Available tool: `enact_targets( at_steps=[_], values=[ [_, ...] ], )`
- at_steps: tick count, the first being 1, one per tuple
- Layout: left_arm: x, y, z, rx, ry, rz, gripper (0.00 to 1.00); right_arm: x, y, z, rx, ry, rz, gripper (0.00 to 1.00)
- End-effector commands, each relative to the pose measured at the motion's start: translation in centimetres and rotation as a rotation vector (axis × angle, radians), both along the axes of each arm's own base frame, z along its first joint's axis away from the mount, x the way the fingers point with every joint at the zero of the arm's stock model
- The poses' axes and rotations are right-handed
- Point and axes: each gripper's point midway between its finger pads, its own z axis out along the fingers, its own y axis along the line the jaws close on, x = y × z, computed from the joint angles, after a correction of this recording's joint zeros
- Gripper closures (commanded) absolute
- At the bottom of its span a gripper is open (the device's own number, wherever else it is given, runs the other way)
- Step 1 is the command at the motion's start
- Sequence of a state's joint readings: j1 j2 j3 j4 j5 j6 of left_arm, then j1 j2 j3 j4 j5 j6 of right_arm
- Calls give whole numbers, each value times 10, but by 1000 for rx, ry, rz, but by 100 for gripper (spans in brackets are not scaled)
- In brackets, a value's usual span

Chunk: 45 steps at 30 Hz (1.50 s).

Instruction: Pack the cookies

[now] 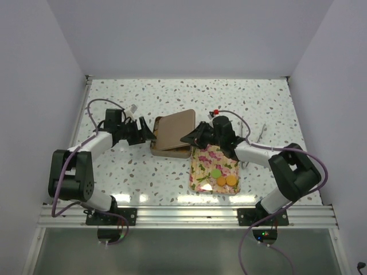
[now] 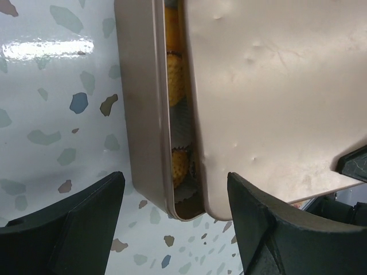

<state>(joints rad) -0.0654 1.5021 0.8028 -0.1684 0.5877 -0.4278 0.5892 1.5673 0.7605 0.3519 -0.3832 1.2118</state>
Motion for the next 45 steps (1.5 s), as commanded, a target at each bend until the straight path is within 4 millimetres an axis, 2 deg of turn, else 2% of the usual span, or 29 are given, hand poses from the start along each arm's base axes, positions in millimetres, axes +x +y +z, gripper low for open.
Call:
enact_targets(
  at_steps=[1,6,12,20,23,27,32,34,45],
  values=[
    [7,-5,3,-48,-38,-27,22,2,-1,-26,-36,29,-25,85],
    [8,-8,2,-61,-37,-33,22,-1,2,-36,-31,62,-12,80],
    [11,-9,3,-66,-35,-34,22,-9,1,-42,-59,88,11,65],
    [14,-8,3,-68,-36,-18,22,-15,-4,-44,-128,110,38,61],
    [15,-8,5,-67,-41,-13,22,-21,-11,-51,-192,143,49,57],
    [14,-7,5,-65,-45,-9,22,-24,-17,-54,-245,149,64,45],
    [13,-7,6,-67,-48,-5,22,-28,-23,-54,-285,158,71,39],
    [12,-8,7,-69,-47,-4,22,-28,-24,-53,-297,158,74,31],
    [14,-7,9,-69,-55,5,22,-35,-39,-52,-396,187,81,30]
  ],
)
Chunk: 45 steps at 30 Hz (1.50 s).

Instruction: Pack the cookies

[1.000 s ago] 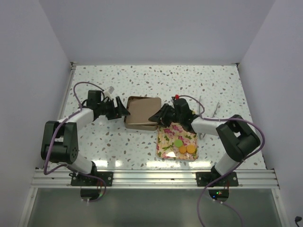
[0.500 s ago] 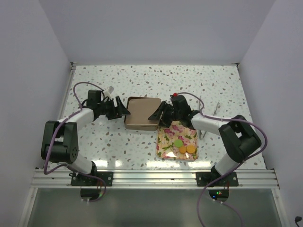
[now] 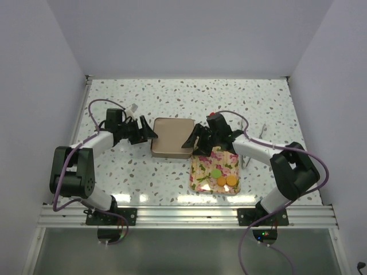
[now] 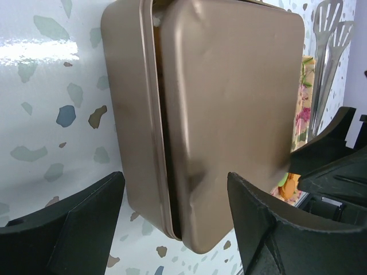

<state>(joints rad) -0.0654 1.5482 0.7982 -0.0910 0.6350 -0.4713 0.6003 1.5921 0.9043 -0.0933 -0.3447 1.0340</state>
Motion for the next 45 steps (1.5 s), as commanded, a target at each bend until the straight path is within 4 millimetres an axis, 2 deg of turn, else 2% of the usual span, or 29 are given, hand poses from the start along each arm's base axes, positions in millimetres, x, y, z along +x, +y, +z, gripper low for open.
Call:
enact_targets(
  at_steps=[1,9,22,37,45],
  values=[
    [6,1,11,-10,-55,11,22,-14,-19,-13,-122,48,3,30],
    [7,1,14,-15,-64,10,22,-14,-20,-7,-125,41,9,30],
    [8,2,15,-1,-64,8,22,8,-9,1,-149,11,30,33],
    [13,3,17,11,-72,7,22,18,2,-1,-144,16,54,35],
    [8,-2,10,24,-57,-11,22,24,10,4,-124,16,63,36]
  ],
)
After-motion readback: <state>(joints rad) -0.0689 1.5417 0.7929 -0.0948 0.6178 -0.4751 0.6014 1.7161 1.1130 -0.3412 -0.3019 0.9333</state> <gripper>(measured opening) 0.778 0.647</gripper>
